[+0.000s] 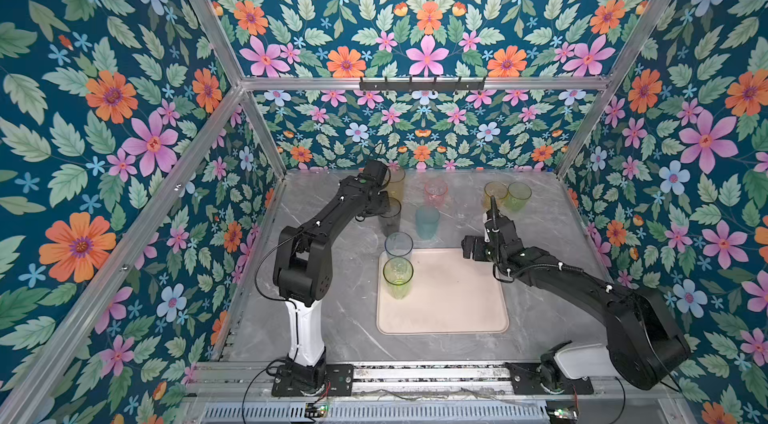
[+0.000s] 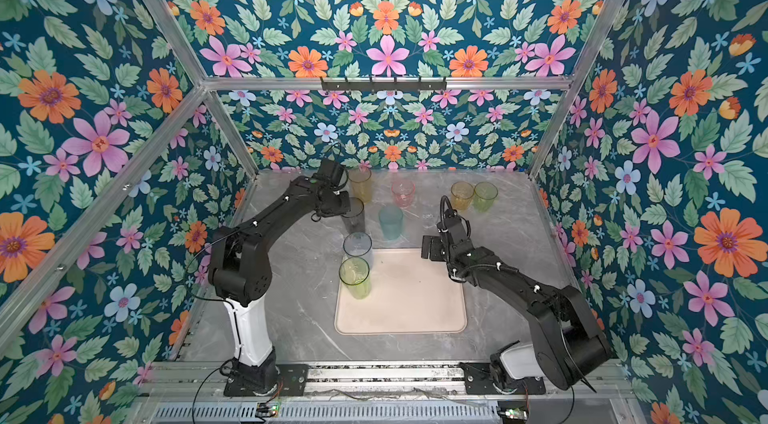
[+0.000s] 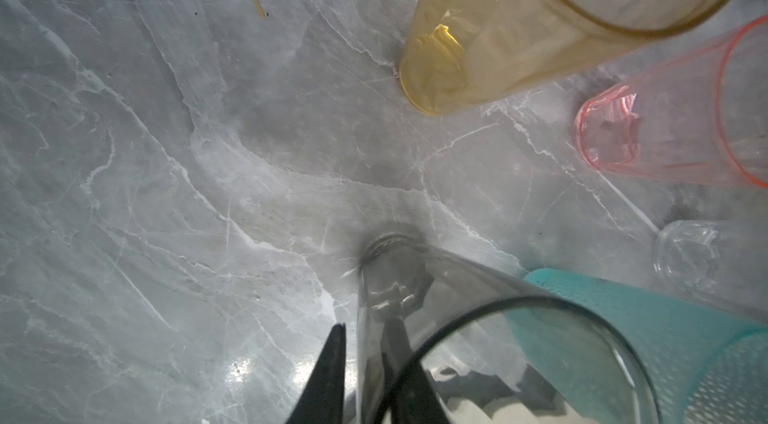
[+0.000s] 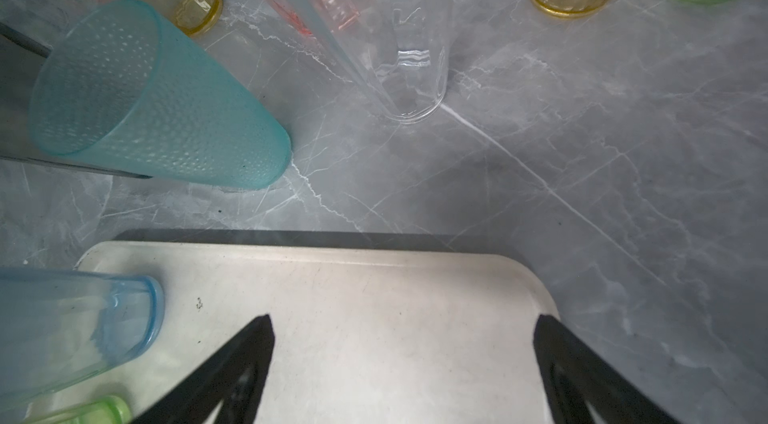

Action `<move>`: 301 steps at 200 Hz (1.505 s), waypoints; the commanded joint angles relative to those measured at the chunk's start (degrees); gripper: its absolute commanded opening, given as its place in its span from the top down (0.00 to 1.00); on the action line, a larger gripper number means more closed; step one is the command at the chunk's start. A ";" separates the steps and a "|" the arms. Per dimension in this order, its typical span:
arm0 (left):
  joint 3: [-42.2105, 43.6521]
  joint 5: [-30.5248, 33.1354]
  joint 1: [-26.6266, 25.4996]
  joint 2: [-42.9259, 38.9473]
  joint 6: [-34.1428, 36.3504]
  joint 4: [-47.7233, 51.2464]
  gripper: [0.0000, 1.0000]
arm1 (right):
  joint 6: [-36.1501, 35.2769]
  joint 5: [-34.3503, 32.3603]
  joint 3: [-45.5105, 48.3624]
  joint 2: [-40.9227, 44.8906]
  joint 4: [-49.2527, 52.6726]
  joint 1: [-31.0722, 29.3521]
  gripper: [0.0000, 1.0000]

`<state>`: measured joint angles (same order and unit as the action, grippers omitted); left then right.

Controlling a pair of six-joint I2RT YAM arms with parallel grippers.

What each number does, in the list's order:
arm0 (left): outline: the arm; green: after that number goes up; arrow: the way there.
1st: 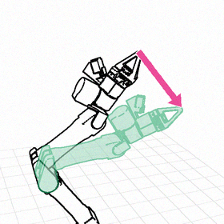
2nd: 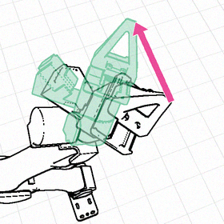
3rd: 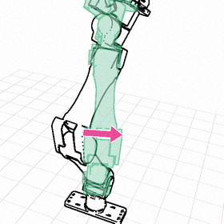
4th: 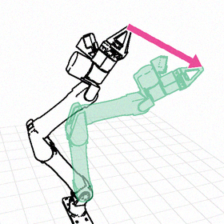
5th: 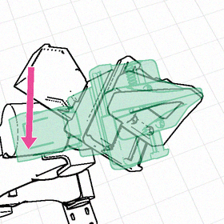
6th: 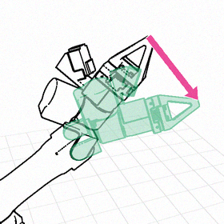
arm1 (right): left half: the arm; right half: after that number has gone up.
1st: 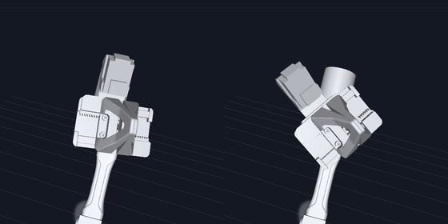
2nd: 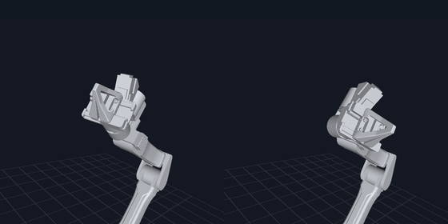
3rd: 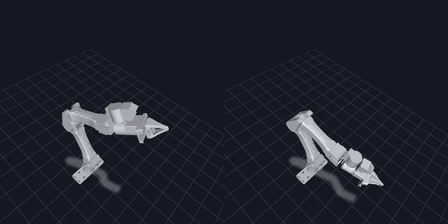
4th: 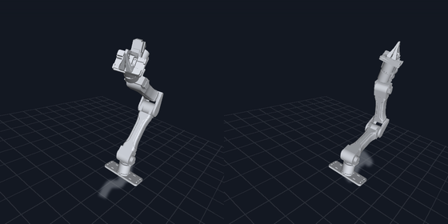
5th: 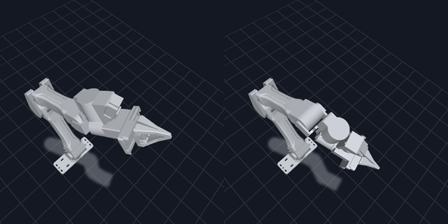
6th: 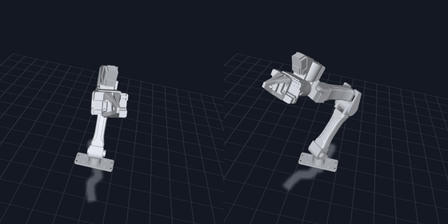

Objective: Place the glasses into the tray
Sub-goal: 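Close the left gripper on the smoky grey glass rim, then lift the smoky grey glass with the left gripper toward the tray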

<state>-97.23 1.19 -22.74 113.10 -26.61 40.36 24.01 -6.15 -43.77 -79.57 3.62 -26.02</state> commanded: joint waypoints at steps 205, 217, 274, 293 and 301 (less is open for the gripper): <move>0.22 3.02 0.06 -5.19 2.34 5.77 0.99 | 0.51 0.45 -0.53 -0.42 0.34 -0.04 0.01; 0.58 3.28 0.07 -6.28 2.27 6.97 1.00 | 0.43 0.45 -0.62 -0.62 0.50 -0.04 0.01; 7.42 5.56 0.07 -14.60 1.87 10.87 1.00 | 0.51 0.45 -0.79 -0.89 0.50 -0.02 0.01; 9.78 6.00 0.07 -17.81 1.48 12.30 1.00 | 0.51 0.45 -0.87 -1.04 0.51 -0.04 0.01; 10.80 6.33 0.07 -19.23 1.39 12.78 1.00 | 0.50 0.44 -0.87 -1.11 0.43 -0.02 0.01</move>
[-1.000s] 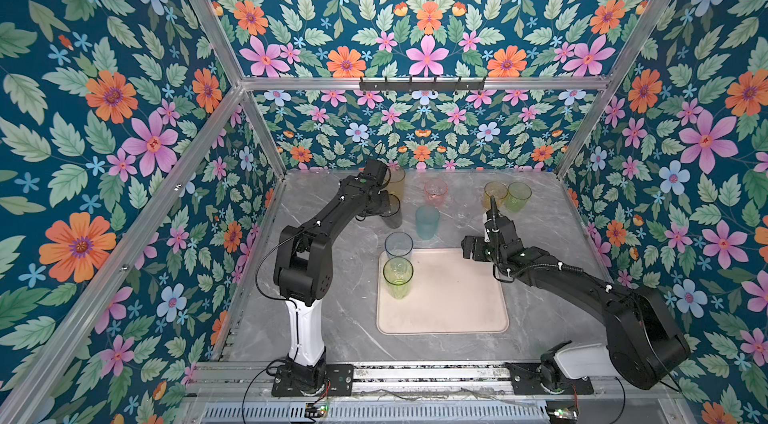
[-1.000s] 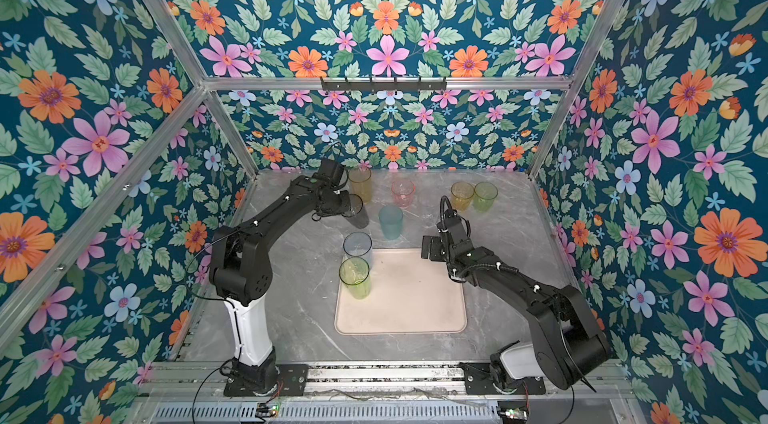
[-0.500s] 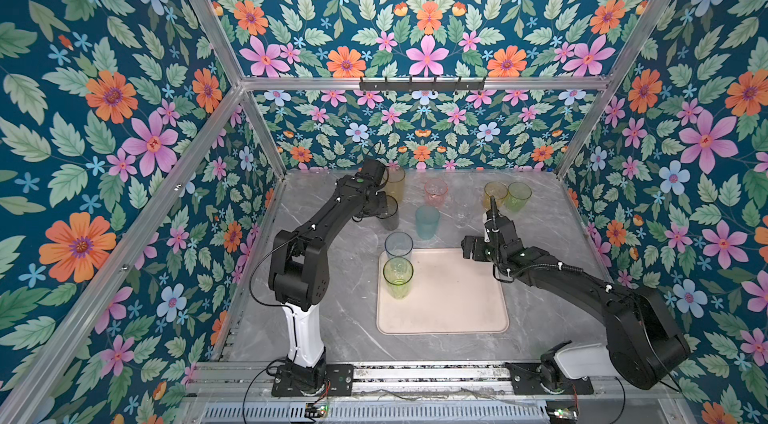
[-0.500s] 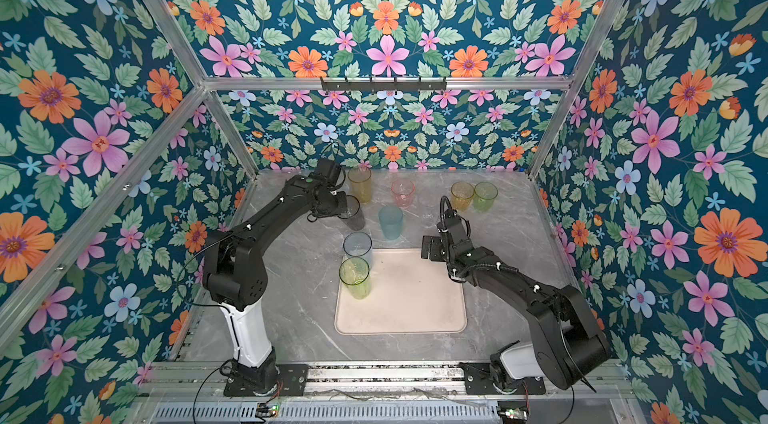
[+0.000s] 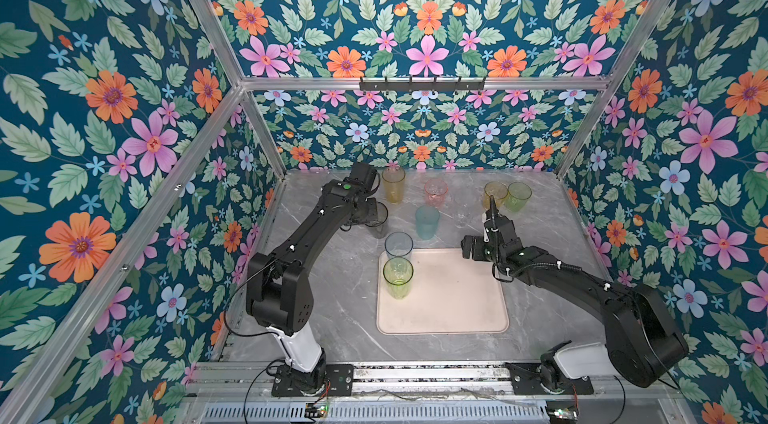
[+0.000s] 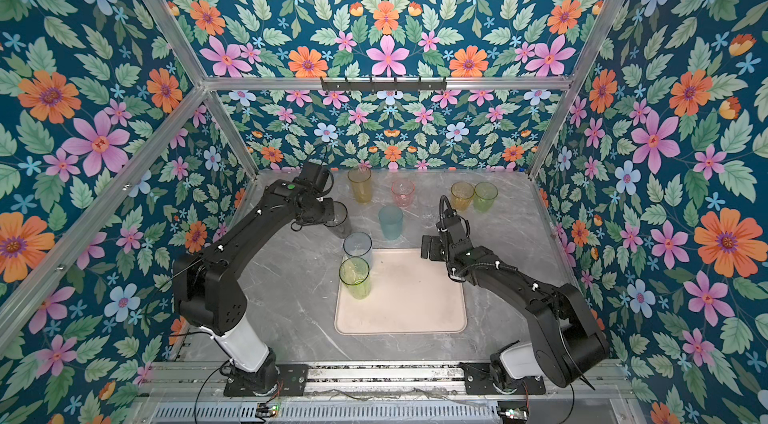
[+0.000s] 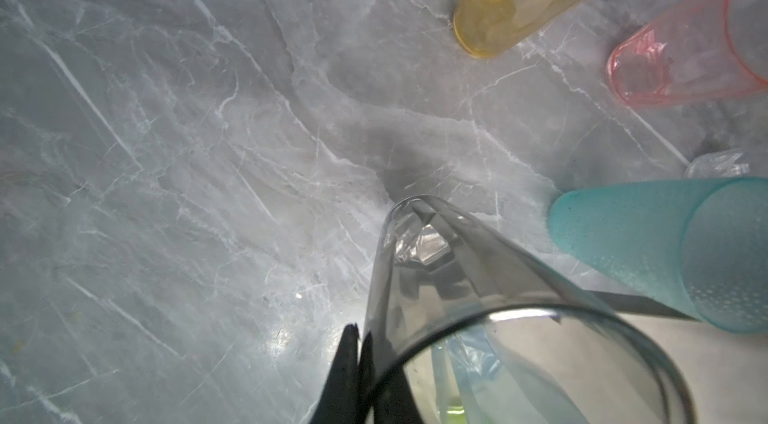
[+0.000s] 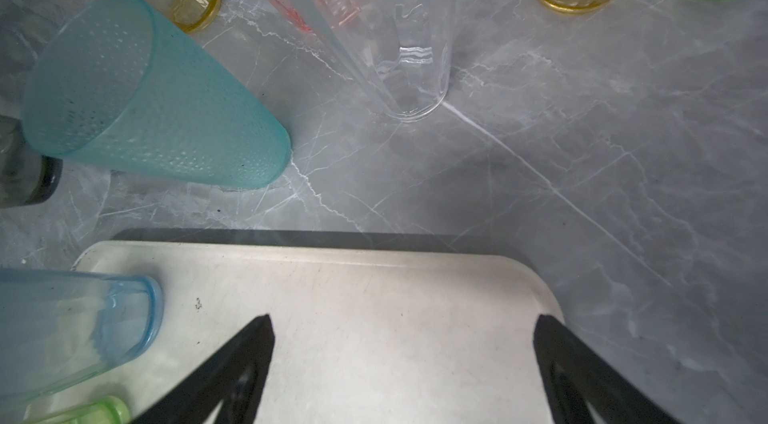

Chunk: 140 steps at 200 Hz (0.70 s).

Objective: Place the glasses into the tray
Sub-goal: 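Lift the smoky grey glass with the left gripper toward the tray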

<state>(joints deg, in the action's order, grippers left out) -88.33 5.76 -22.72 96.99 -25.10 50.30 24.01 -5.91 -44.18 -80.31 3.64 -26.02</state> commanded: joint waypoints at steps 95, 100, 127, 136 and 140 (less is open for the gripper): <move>13.15 4.86 -2.89 -17.13 -3.89 10.18 1.00 | 0.53 -0.22 -0.84 -1.24 0.58 0.00 0.01; 13.65 4.94 -3.15 -17.65 -4.19 10.51 1.00 | 0.59 -0.28 -0.88 -1.17 0.66 -0.02 0.01; 15.86 5.55 -4.46 -19.85 -5.43 12.65 1.00 | 0.59 -0.26 -0.88 -1.21 0.66 -0.01 0.01; 16.47 5.73 -4.93 -20.53 -5.78 13.46 1.00 | 0.60 -0.23 -0.89 -1.11 0.65 0.01 0.01; 16.79 5.75 -5.11 -20.79 -6.00 13.77 1.00 | 0.60 -0.22 -0.88 -1.11 0.66 -0.02 0.01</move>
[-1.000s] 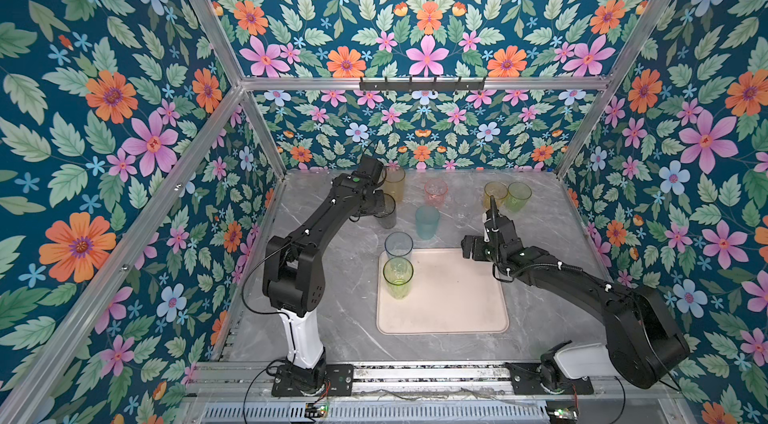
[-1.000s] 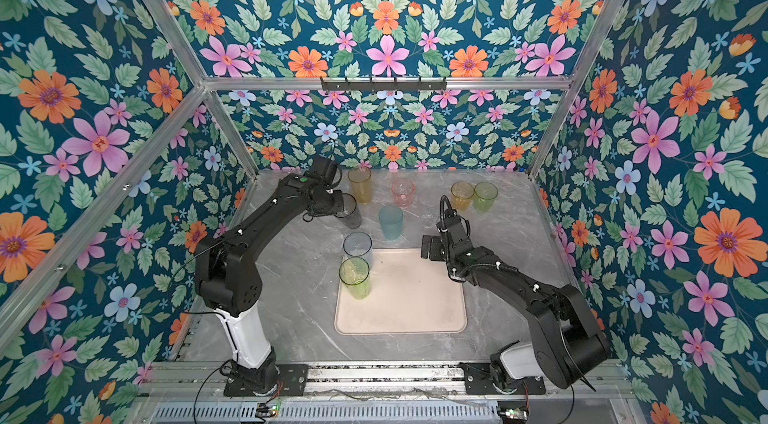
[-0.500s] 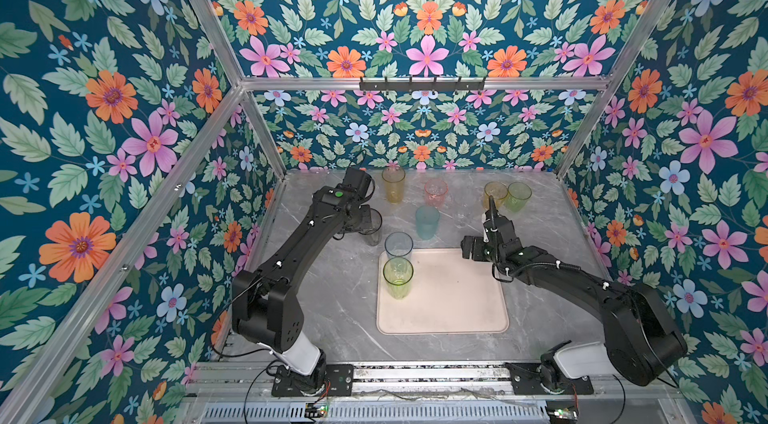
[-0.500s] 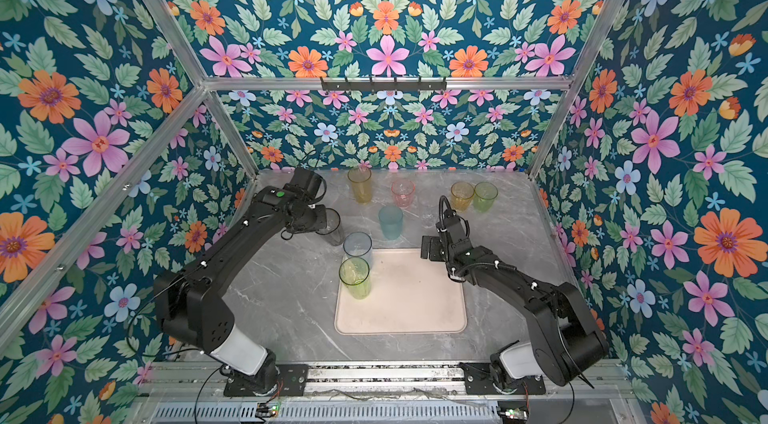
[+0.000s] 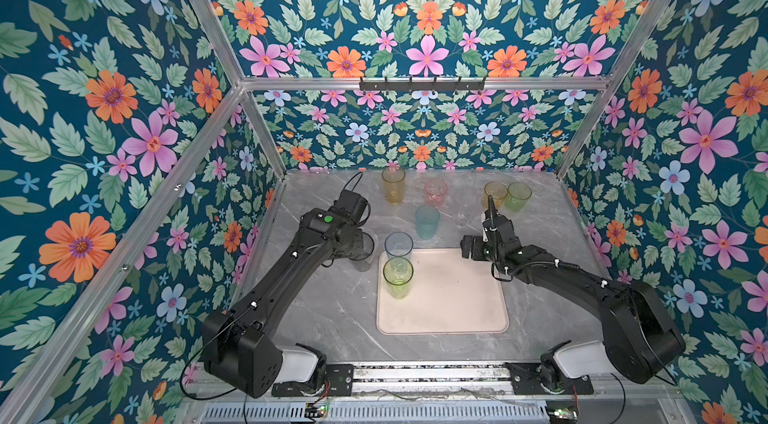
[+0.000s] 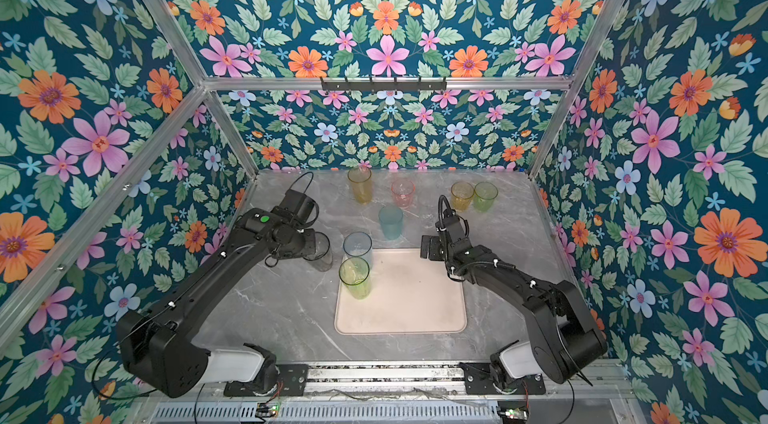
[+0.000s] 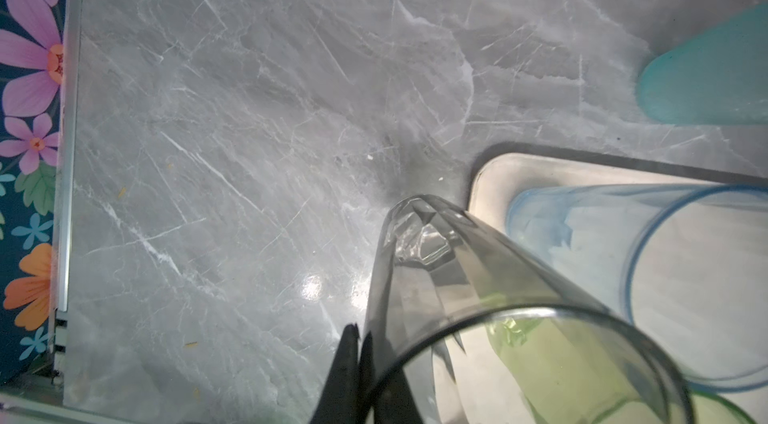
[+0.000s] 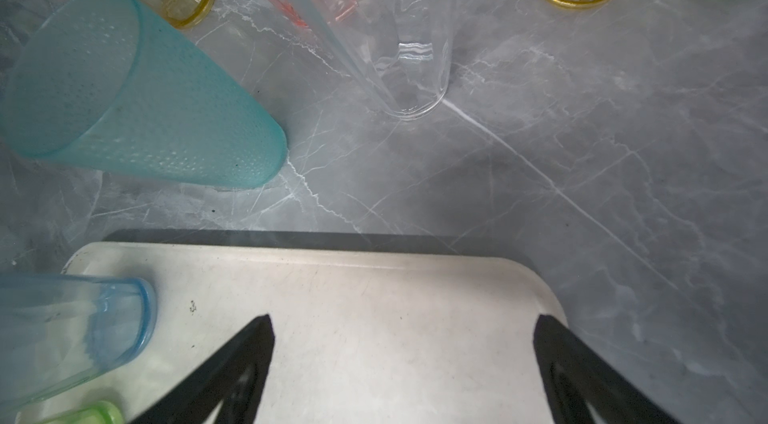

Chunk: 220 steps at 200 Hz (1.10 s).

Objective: Place the glasses into the tray
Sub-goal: 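Lift the smoky grey glass with the left gripper toward the tray, then lower the smoky grey glass onto the tray nearer the robot than the green glass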

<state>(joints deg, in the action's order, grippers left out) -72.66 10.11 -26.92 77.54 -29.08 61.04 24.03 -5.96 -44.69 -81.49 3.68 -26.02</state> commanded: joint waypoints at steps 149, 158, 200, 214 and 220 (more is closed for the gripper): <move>6.13 -0.34 -12.92 -6.70 -10.76 10.66 1.00 | 0.93 0.95 -0.28 0.24 0.54 0.00 0.01; 6.43 -0.35 -13.72 -6.78 -11.13 11.08 1.00 | 0.90 0.88 -0.23 0.37 0.53 0.00 0.01; 7.74 -1.14 -16.26 -7.56 -12.50 11.64 1.00 | 0.99 0.64 -0.02 0.34 0.41 0.00 0.01; 8.04 -1.38 -16.98 -7.85 -13.01 11.66 1.00 | 1.14 0.73 0.04 0.24 0.27 -0.05 0.01; 8.14 -1.61 -17.35 -7.97 -13.19 11.69 1.00 | 1.16 0.77 -0.12 0.15 0.27 -0.01 0.01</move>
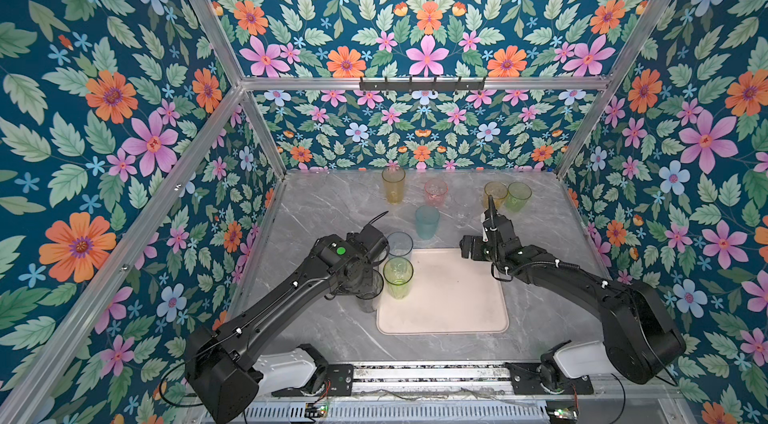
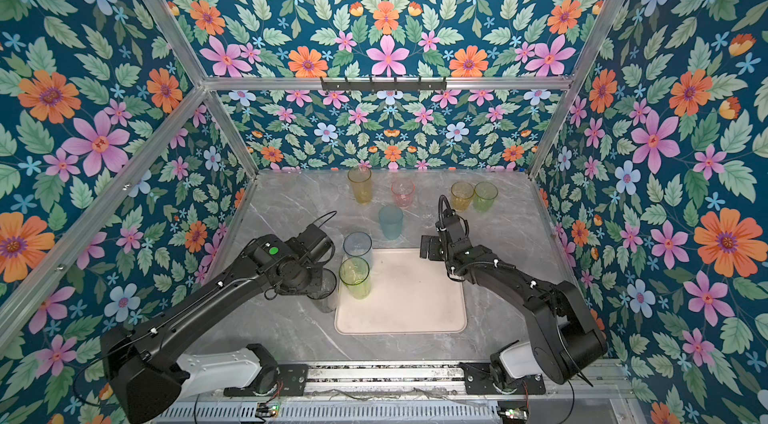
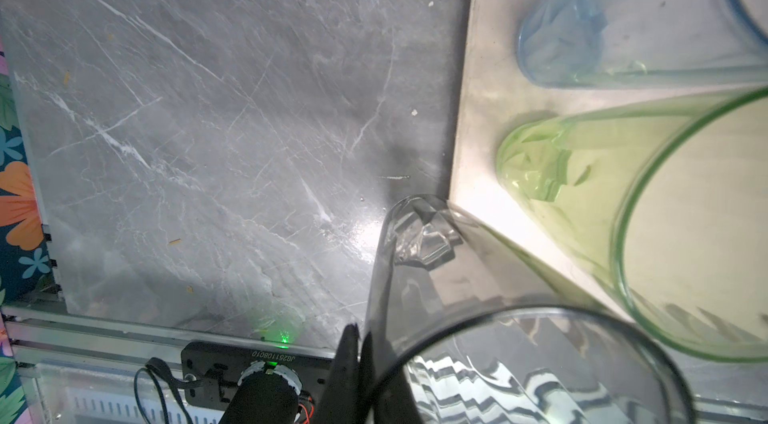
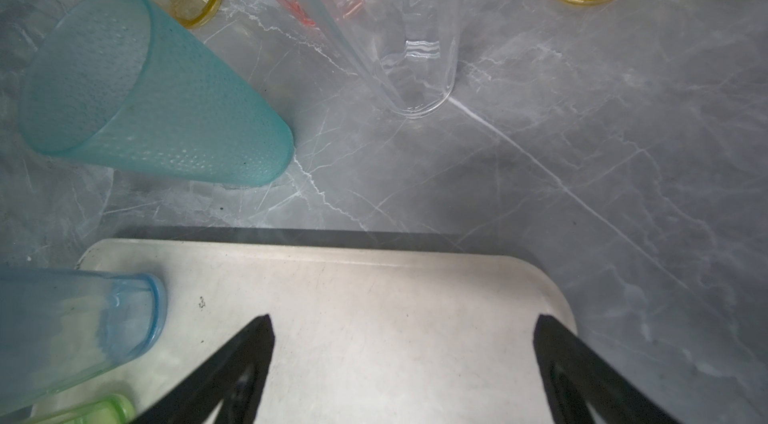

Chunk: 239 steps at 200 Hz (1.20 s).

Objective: Place the glasses into the tray
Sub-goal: 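Lower the smoky grey glass onto the tray nearer the robot than the green glass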

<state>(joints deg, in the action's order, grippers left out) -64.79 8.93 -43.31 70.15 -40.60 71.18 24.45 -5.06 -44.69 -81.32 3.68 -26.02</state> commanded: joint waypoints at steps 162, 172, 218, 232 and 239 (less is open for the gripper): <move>3.34 -3.94 -11.37 0.60 -2.10 -5.95 1.00 | 0.77 -0.18 -0.27 -0.19 0.38 -0.06 0.01; 3.53 -4.04 -11.84 0.58 -2.37 -6.55 1.00 | 0.82 -0.28 -0.30 -0.20 0.48 0.00 0.01; 3.58 -3.06 -13.29 0.95 -2.62 -8.84 1.00 | 0.80 -0.13 -0.31 -0.25 0.50 -0.01 0.01; 3.84 -2.82 -13.46 1.30 -2.51 -9.11 1.00 | 0.76 -0.21 -0.38 -0.29 0.57 -0.05 0.01; 3.99 -2.78 -13.55 1.44 -2.47 -9.08 1.00 | 0.71 -0.19 -0.38 -0.26 0.62 -0.06 0.01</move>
<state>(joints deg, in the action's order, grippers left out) -61.04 4.84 -56.66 71.24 -43.07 63.05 24.49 -4.91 -44.69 -81.49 3.68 -26.02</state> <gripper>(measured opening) 0.090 0.988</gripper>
